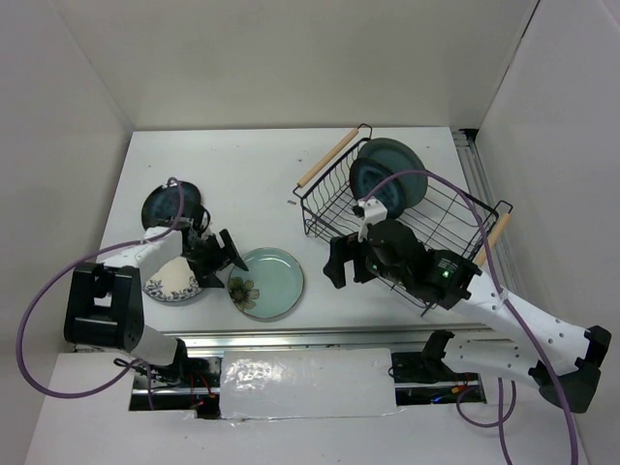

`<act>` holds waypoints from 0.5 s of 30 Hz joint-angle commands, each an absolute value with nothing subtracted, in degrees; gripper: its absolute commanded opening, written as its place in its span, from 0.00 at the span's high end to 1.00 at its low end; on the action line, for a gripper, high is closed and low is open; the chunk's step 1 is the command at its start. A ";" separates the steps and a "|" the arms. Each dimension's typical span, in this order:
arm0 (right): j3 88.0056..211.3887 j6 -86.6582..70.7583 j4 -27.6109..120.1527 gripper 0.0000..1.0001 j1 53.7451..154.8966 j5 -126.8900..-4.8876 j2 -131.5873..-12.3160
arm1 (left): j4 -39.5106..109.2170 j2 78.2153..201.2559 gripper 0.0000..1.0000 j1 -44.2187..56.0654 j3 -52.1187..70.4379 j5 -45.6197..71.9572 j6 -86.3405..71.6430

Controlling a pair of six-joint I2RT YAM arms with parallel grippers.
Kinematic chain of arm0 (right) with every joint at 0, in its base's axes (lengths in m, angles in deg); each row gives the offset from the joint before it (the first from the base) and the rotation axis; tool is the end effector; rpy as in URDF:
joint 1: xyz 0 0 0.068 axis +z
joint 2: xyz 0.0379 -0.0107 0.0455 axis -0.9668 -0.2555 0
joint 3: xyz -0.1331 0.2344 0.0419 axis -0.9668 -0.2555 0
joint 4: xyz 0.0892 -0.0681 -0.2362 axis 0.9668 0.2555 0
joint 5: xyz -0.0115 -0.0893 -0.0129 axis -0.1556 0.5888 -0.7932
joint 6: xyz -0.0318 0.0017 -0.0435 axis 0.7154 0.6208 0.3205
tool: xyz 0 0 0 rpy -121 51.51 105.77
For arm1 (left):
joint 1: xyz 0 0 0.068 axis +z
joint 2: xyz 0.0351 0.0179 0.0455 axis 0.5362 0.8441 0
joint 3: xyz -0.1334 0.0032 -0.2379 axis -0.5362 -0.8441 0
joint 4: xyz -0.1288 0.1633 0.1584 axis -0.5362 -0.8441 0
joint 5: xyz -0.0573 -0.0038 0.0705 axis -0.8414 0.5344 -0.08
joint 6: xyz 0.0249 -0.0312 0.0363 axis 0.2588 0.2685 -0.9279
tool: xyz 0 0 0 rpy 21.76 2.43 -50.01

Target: Load the plates into the dish rack

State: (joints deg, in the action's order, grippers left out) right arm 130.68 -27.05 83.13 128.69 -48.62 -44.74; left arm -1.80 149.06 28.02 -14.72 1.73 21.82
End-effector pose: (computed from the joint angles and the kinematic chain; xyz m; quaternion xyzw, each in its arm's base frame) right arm 0.1214 0.1540 0.3363 -0.1726 0.8665 0.2382 0.4032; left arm 0.2618 -0.0322 0.1774 -0.2762 0.9321 -0.2182 0.0855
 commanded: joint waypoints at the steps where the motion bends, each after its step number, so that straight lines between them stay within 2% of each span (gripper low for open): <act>1: 131.63 -27.59 83.64 0.00 129.07 -46.38 -45.18 | 1.55 145.63 0.10 25.92 -17.12 2.87 29.48; 6: 132.51 -27.24 83.91 0.00 129.16 -46.38 -45.89 | 4.87 143.61 0.11 25.22 -22.13 3.59 31.35; 10: 132.42 -27.50 83.91 0.00 129.33 -46.12 -45.28 | 8.66 144.92 0.25 25.21 -25.04 0.78 31.96; 15: 132.25 -28.20 84.43 0.00 129.34 -45.68 -44.31 | 13.93 144.66 0.37 24.87 -28.99 -1.42 33.19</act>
State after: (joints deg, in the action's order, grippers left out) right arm 130.68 -27.27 83.48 128.78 -47.24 -45.79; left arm 8.85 144.77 25.24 -26.96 -0.02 31.73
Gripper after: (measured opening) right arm 0.998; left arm 0.639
